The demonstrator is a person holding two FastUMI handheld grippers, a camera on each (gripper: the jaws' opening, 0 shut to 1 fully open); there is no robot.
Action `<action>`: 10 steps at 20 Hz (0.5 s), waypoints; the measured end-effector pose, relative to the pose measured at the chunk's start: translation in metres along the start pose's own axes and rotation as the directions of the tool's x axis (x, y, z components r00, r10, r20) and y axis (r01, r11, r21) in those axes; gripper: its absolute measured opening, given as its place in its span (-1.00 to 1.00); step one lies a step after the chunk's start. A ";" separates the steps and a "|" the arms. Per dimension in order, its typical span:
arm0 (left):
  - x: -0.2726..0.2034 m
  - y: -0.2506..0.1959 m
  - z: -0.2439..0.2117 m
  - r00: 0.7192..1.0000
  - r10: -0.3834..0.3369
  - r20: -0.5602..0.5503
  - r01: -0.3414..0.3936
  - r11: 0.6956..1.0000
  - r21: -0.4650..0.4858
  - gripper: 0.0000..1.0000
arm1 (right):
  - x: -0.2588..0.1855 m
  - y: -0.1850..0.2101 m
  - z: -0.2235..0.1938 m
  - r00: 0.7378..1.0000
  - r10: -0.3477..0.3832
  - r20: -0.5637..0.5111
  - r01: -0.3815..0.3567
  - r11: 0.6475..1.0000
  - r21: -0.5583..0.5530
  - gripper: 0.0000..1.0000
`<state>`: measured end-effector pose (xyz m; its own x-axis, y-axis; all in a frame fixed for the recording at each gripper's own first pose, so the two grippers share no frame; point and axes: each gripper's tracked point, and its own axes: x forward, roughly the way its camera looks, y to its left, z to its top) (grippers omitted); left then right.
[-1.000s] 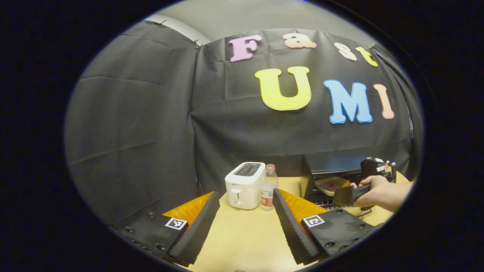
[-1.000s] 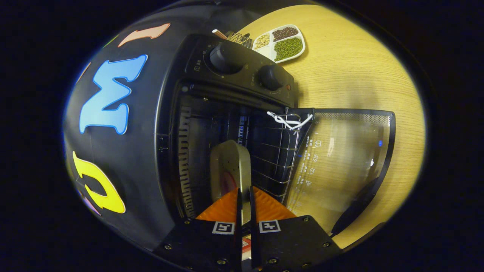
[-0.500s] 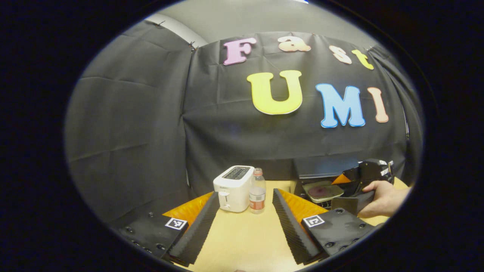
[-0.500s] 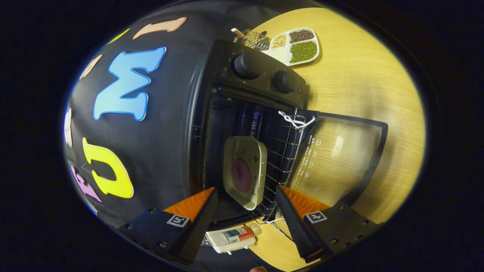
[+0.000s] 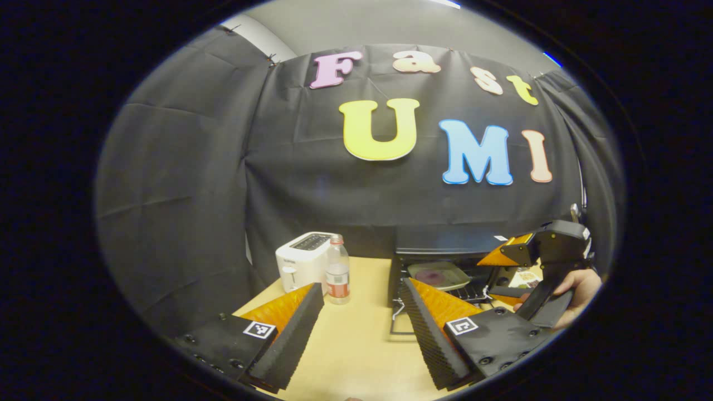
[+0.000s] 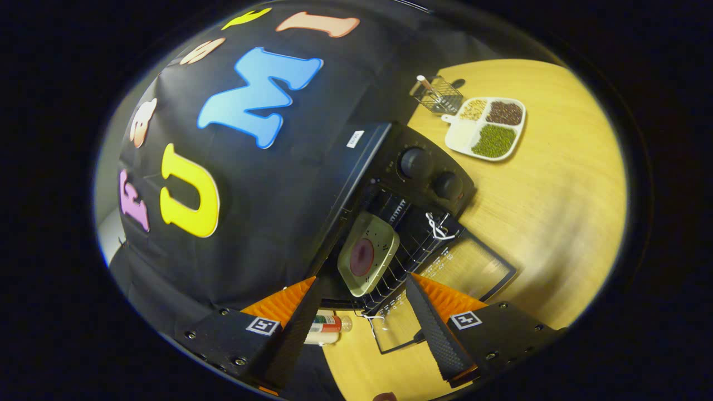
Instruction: Open the electric oven with the left hand, put the food in, and close the electric oven.
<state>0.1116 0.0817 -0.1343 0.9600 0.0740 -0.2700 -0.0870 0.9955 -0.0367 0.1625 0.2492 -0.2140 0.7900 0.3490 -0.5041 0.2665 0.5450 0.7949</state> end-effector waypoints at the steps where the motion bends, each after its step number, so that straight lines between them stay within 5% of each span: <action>1: -0.002 -0.010 -0.004 1.000 -0.021 -0.009 0.021 1.000 -0.002 0.82 | -0.008 -0.005 0.002 1.000 0.007 -0.003 -0.007 0.998 -0.056 0.91; 4: -0.004 -0.039 -0.020 0.996 -0.081 -0.043 0.080 0.997 -0.010 0.82 | -0.038 -0.015 0.017 0.999 0.035 0.019 -0.030 0.976 -0.216 0.91; 5: -0.003 -0.047 -0.026 0.993 -0.102 -0.059 0.102 0.995 -0.015 1.00 | -0.048 -0.020 0.023 0.998 0.041 0.037 -0.030 0.964 -0.263 0.91; 7: -0.004 -0.065 -0.042 0.984 -0.148 -0.097 0.146 0.989 -0.024 0.82 | -0.072 -0.017 0.038 0.995 0.064 0.076 -0.035 0.941 -0.337 0.91; 10: 0.004 -0.090 -0.066 0.966 -0.207 -0.157 0.205 0.978 -0.034 1.00 | -0.102 -0.022 0.063 0.985 0.097 0.144 -0.017 0.879 -0.477 0.91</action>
<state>0.1052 -0.0114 -0.1958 0.9034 -0.1443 -0.4039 0.1025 0.9870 -0.1235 0.1115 0.1536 -0.1587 0.8832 0.2869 -0.3709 -0.0426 0.8368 0.5458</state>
